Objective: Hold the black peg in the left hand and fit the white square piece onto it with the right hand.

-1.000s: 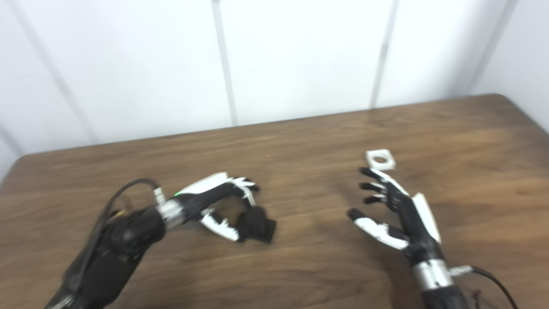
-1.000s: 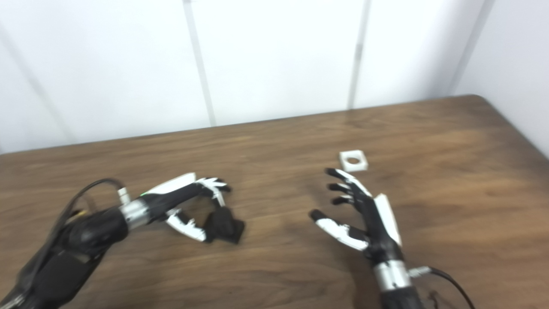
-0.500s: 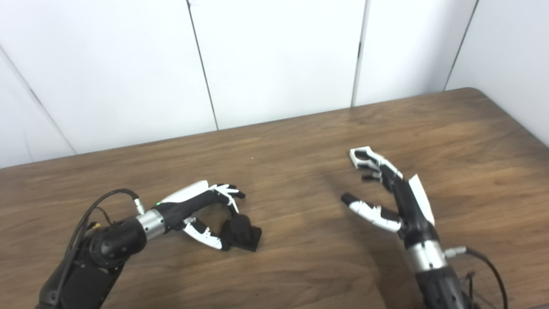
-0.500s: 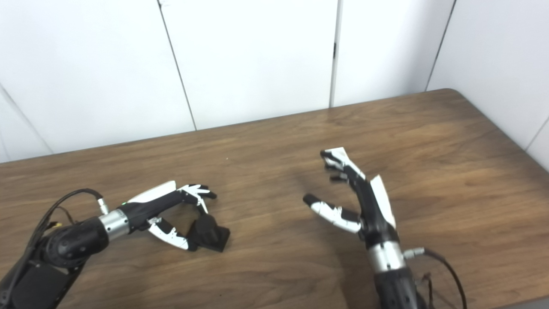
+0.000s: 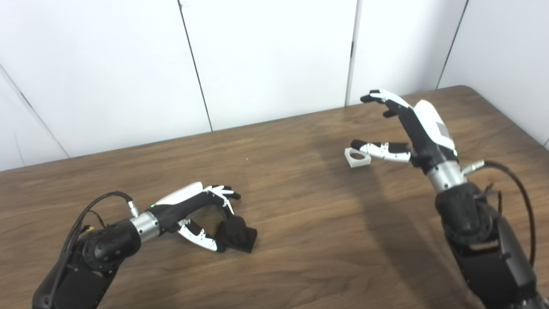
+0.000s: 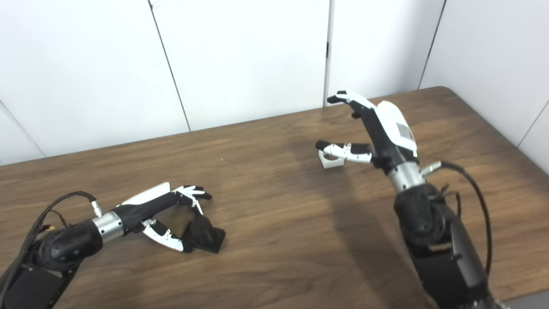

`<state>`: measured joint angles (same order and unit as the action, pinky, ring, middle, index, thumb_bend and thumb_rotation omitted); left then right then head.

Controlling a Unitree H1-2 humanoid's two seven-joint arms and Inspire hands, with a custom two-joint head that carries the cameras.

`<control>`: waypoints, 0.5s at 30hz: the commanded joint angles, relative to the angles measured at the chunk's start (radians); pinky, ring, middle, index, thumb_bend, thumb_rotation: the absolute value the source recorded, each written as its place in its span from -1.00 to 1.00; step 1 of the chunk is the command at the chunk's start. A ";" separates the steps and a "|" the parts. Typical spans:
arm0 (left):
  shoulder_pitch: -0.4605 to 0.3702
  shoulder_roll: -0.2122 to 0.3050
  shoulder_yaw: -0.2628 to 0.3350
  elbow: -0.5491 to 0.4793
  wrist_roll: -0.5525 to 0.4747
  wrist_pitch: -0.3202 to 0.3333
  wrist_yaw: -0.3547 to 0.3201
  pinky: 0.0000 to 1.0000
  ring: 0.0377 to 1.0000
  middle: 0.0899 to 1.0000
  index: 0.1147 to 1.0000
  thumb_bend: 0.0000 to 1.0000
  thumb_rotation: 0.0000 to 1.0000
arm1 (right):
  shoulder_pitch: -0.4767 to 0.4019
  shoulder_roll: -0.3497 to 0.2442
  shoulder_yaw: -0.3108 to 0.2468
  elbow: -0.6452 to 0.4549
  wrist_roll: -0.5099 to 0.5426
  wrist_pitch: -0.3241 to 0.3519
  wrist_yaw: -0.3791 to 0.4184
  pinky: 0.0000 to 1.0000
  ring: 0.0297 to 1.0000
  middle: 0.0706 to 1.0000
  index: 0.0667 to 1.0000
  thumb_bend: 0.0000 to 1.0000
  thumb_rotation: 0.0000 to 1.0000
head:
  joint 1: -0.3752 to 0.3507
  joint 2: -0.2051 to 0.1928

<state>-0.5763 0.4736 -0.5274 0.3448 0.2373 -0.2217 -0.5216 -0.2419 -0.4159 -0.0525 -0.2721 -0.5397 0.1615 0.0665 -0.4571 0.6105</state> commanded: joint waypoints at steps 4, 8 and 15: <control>0.057 0.023 -0.043 0.027 0.020 0.024 -0.115 0.98 0.98 0.82 -0.15 0.04 -0.89 | -0.108 -0.083 0.019 0.051 -0.027 0.016 0.057 0.25 0.62 0.73 0.49 0.49 -0.29 | 0.004 0.000; 0.058 0.026 -0.043 0.029 0.018 0.025 -0.117 0.97 0.99 0.83 -0.15 0.04 -0.89 | -0.181 -0.152 0.060 0.129 -0.066 0.050 0.131 0.27 0.66 0.78 0.52 0.48 -0.20 | 0.007 -0.002; 0.071 0.028 -0.036 0.012 0.012 0.028 -0.107 0.96 0.97 0.81 -0.15 0.04 -0.90 | -0.302 -0.246 0.172 0.256 -0.159 0.101 0.265 0.40 0.75 0.83 0.56 0.50 -0.21 | 0.018 -0.003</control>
<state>-0.5712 0.4796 -0.5241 0.3391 0.2330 -0.2228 -0.5230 -0.4744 -0.6285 0.1108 -0.0263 -0.6697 0.2536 0.3187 -0.4387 0.6075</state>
